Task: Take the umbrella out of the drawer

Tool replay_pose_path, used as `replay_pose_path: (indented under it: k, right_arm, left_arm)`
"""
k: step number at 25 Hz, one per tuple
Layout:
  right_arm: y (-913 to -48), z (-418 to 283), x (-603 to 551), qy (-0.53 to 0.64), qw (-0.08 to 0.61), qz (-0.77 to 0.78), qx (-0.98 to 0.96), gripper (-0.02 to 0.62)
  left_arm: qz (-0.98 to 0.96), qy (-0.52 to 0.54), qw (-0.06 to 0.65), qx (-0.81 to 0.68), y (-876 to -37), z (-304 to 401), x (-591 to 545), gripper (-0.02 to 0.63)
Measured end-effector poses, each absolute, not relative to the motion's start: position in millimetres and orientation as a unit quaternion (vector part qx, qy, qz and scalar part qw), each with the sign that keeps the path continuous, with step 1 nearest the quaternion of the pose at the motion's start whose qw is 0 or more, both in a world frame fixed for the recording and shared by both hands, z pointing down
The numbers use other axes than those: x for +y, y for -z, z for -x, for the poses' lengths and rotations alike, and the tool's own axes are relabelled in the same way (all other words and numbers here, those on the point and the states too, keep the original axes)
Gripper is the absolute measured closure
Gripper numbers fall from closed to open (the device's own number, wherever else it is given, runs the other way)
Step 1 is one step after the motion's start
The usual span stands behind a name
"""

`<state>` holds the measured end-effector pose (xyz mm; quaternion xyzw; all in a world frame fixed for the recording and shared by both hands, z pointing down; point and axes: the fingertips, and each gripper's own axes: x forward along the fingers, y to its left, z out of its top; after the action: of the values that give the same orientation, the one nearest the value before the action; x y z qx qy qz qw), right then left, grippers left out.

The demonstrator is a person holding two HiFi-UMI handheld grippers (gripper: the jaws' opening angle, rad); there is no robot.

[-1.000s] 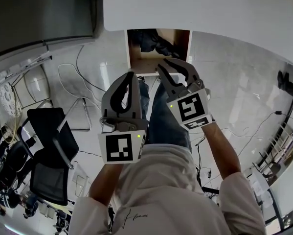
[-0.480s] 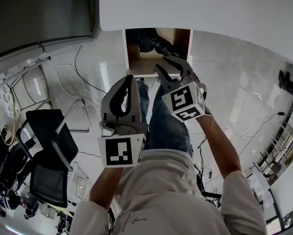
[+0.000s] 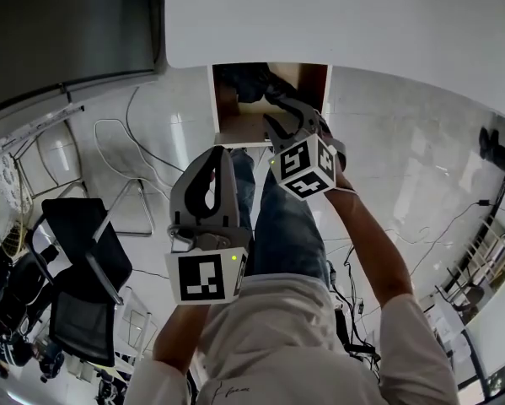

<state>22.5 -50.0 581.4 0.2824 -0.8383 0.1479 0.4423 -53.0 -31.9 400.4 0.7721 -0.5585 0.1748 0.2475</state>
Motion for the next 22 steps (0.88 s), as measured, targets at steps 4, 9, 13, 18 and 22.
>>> replay_pose_path:
  k: [4,9,13,18,22]
  right_arm:
    - [-599,-23,-53,-0.148,0.457,-0.276,-0.832,0.434]
    - [-619,-23,-58,-0.147,0.472,-0.271,-0.826,0.422]
    - [-637,-23,-60,-0.146,0.486,-0.262,-0.821,0.402]
    - [-659,-24,-64,-0.151,0.503,-0.256,-0.812,0.393]
    - [-677,-24,-68,-0.146,0.517,-0.252,-0.805,0.381]
  left_arm:
    - [-0.771,-0.176,0.248,-0.56,-405,55,-34,0.589]
    - [-0.77,-0.18,0.251,-0.559,-411,55,-39,0.589]
    - [-0.768,-0.179,0.253,-0.561,-415,55,-40,0.589]
    - [-0.768,-0.177,0.254,-0.56,-420,56,-41,0.589]
    - [-0.765,-0.18,0.259,-0.562,-426,60,-42,0.589]
